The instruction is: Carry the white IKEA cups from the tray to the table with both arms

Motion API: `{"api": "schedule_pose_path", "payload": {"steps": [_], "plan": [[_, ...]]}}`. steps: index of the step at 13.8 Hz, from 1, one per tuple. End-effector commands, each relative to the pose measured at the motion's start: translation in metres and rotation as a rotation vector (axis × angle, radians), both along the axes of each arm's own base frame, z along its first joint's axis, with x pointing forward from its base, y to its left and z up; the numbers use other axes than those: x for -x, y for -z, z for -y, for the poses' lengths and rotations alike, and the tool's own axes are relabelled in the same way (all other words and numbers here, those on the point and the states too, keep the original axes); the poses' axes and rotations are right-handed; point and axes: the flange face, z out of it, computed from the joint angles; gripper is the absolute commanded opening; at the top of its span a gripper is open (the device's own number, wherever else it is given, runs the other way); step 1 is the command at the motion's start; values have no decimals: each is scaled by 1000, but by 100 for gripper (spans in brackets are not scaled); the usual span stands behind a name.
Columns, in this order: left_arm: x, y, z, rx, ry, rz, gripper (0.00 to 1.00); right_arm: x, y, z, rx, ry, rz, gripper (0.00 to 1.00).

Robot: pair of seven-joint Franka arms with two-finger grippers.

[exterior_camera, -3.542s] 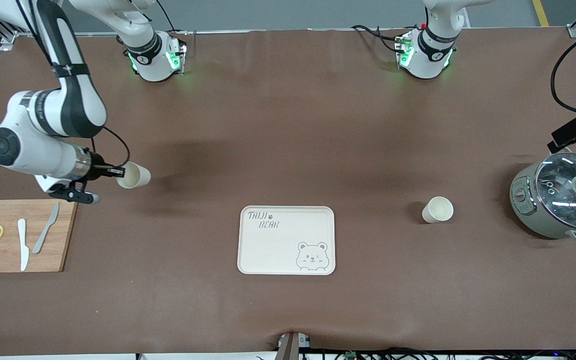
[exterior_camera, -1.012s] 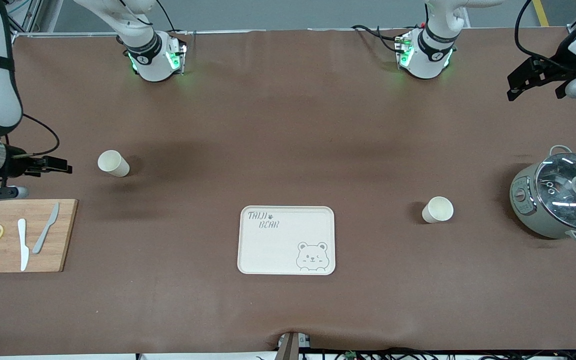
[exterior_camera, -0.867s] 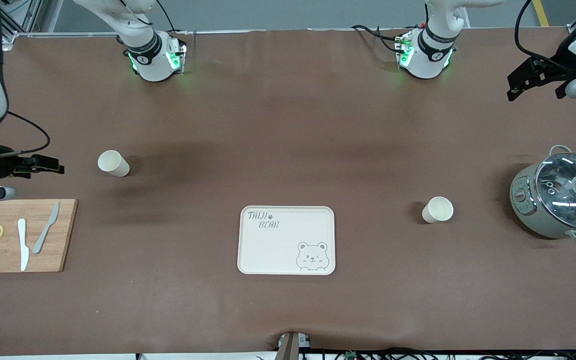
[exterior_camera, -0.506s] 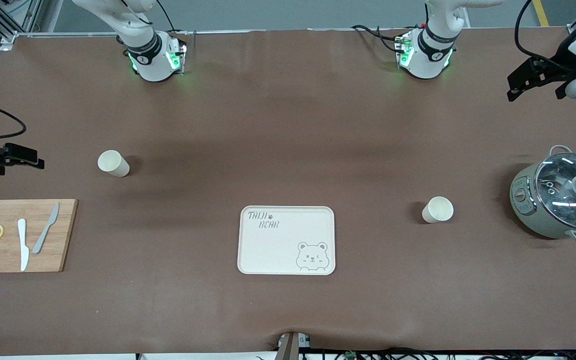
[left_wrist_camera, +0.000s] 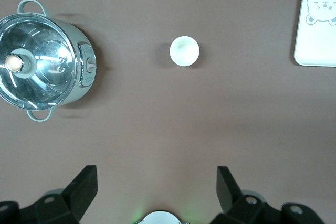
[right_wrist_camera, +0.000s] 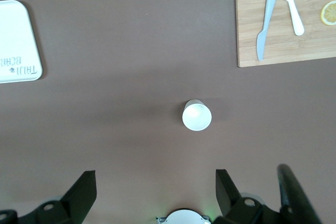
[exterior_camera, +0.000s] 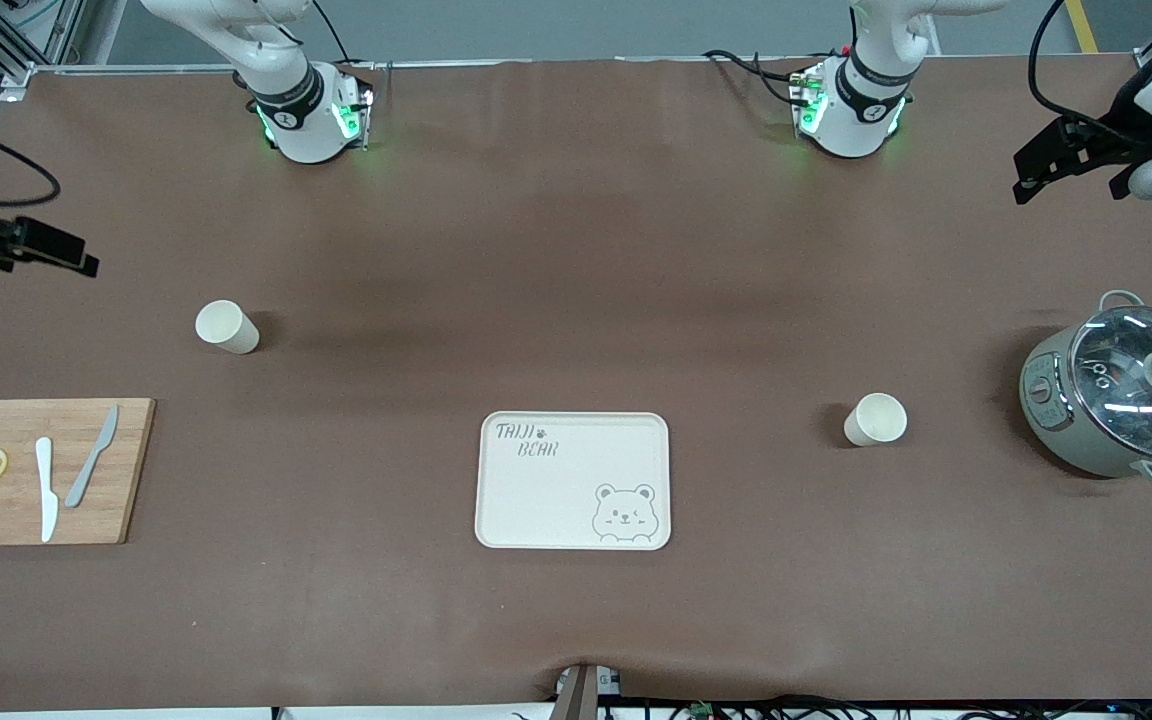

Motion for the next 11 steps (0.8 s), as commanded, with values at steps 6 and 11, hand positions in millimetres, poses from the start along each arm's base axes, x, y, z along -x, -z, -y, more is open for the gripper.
{"api": "schedule_pose_path", "payload": {"steps": [6, 11], "plan": [[-6, 3, -1, 0, 21, 19, 100, 31, 1, 1, 41, 10, 19, 100], [-4, 1, -2, -1, 18, 16, 100, 28, 0, -5, 79, -8, 25, 100]]}}
